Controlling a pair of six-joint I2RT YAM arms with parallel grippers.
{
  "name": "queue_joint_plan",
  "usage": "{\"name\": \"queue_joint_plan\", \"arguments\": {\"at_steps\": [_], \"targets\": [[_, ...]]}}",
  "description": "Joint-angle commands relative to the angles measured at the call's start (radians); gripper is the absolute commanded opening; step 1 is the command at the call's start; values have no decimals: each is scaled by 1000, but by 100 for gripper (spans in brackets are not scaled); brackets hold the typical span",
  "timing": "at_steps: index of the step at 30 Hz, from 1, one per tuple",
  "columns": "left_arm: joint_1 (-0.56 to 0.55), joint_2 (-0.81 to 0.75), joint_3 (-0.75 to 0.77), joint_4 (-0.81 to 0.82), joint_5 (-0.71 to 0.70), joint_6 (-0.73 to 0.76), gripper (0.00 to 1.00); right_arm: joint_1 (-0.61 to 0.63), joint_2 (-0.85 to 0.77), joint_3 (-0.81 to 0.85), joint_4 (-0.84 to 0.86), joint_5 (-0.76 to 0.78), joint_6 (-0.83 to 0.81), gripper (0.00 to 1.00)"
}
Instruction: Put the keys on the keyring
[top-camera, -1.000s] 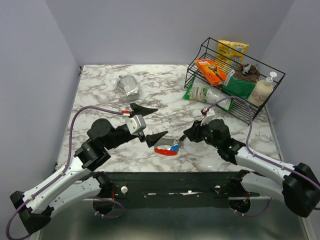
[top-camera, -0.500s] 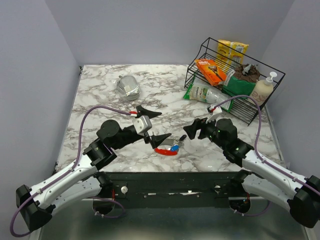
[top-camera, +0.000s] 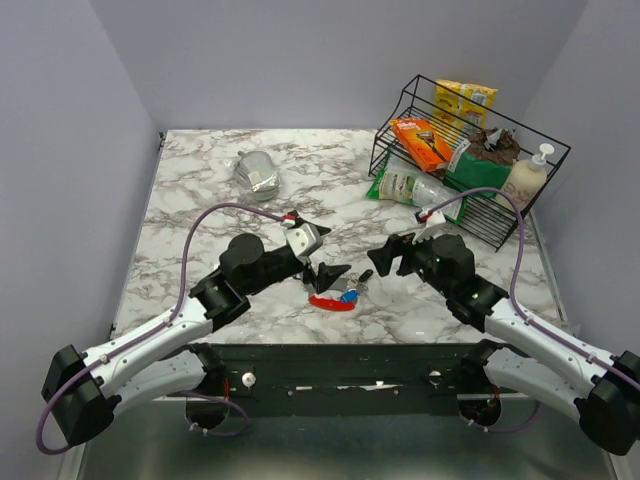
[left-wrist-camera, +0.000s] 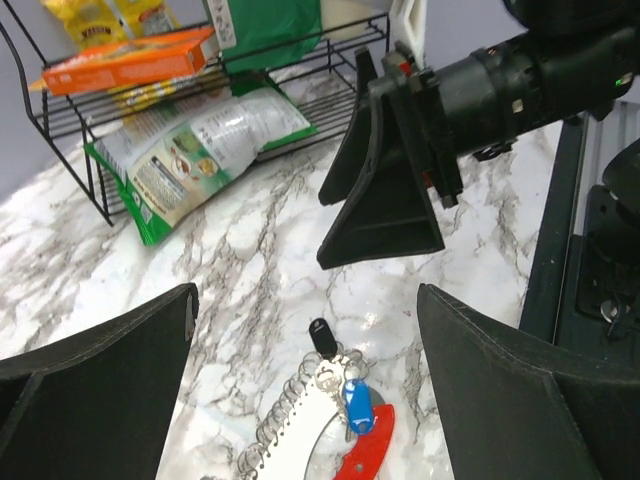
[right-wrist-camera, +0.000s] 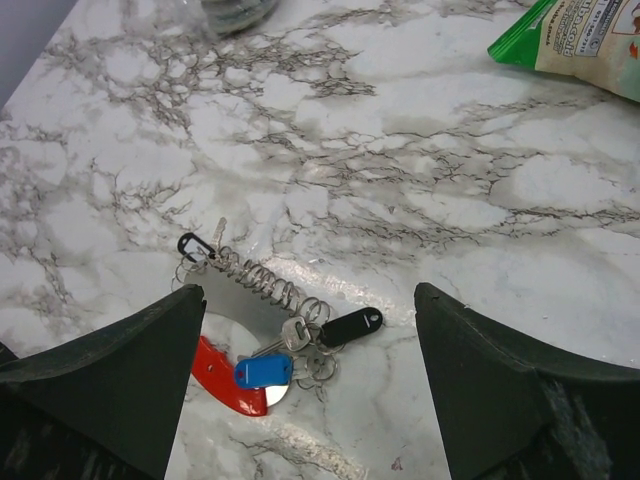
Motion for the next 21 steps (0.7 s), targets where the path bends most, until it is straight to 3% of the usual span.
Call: {"name": "queue_joint_plan", "arguments": {"at_steps": [1, 10, 15, 21], "targets": [[-1, 36, -19, 22, -84, -25, 99, -6, 8, 30, -23, 30, -10, 93], [-1, 71, -72, 39, -228, -81, 99, -6, 7, 12, -31, 68, -1, 96], [1, 117, -81, 22, -375, -127, 99, -6, 11, 17, -34, 76, -2, 97], [1, 180, -110, 52, -433, -151, 99, -6, 33, 23, -40, 80, -4, 98]]}}
